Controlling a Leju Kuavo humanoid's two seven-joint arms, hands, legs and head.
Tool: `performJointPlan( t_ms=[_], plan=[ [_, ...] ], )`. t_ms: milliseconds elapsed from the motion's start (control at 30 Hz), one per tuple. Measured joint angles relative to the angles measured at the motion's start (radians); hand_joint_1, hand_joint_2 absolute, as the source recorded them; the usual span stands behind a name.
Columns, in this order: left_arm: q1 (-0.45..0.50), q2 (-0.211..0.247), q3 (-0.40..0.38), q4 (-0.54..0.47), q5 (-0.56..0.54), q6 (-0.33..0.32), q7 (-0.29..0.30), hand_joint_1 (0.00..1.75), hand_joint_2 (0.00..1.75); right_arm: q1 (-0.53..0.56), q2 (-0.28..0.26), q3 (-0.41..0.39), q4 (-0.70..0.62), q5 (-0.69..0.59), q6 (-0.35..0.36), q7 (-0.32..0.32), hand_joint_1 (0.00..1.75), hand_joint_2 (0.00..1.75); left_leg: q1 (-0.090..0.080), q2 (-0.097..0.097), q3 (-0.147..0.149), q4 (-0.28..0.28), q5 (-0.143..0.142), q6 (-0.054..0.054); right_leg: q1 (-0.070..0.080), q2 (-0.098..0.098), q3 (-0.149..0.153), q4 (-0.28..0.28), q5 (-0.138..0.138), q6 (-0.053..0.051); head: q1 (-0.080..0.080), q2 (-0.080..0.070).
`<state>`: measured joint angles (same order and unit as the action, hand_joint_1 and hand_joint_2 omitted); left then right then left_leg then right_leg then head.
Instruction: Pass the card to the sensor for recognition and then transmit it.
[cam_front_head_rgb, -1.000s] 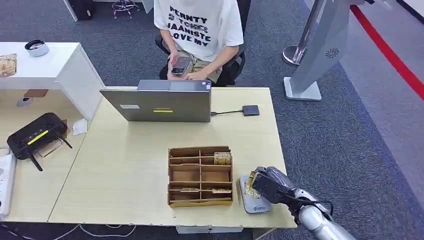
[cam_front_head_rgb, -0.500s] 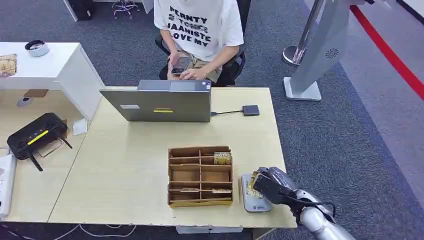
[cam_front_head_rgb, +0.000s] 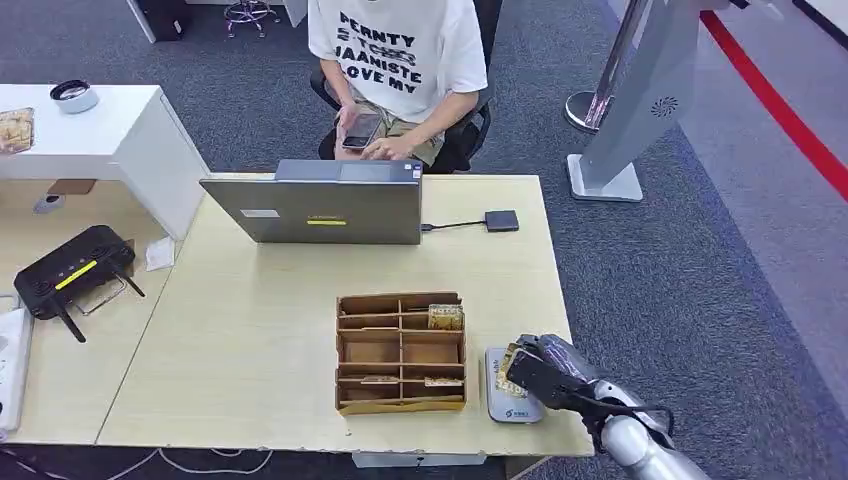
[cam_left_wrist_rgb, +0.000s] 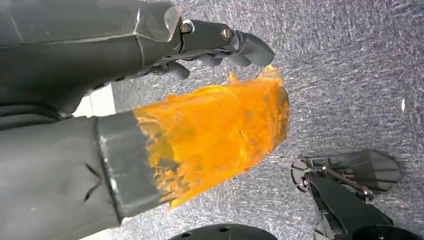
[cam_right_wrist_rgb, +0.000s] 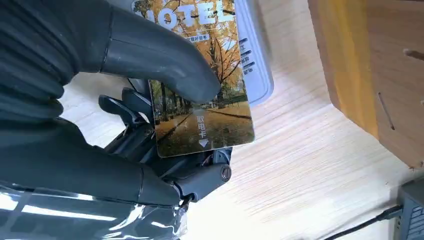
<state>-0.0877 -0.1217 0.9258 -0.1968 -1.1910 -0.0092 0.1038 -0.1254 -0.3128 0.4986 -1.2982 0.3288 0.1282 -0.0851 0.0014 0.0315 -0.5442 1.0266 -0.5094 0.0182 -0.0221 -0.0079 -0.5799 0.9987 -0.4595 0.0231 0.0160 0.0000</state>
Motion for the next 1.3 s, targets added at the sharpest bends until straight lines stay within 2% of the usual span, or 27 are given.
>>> performJointPlan(
  t_ms=[1300],
  plan=[
    [0.0,0.0,0.0,0.0,-0.011,-0.001,0.001,0.0,0.0,0.004,0.0,-0.008,-0.005,0.029,-0.005,0.002,1.75,1.75,0.0,0.0,0.0,0.0,0.0,0.0,0.0,0.0,0.0,0.0,0.0,0.0,0.0,0.0]
  ],
)
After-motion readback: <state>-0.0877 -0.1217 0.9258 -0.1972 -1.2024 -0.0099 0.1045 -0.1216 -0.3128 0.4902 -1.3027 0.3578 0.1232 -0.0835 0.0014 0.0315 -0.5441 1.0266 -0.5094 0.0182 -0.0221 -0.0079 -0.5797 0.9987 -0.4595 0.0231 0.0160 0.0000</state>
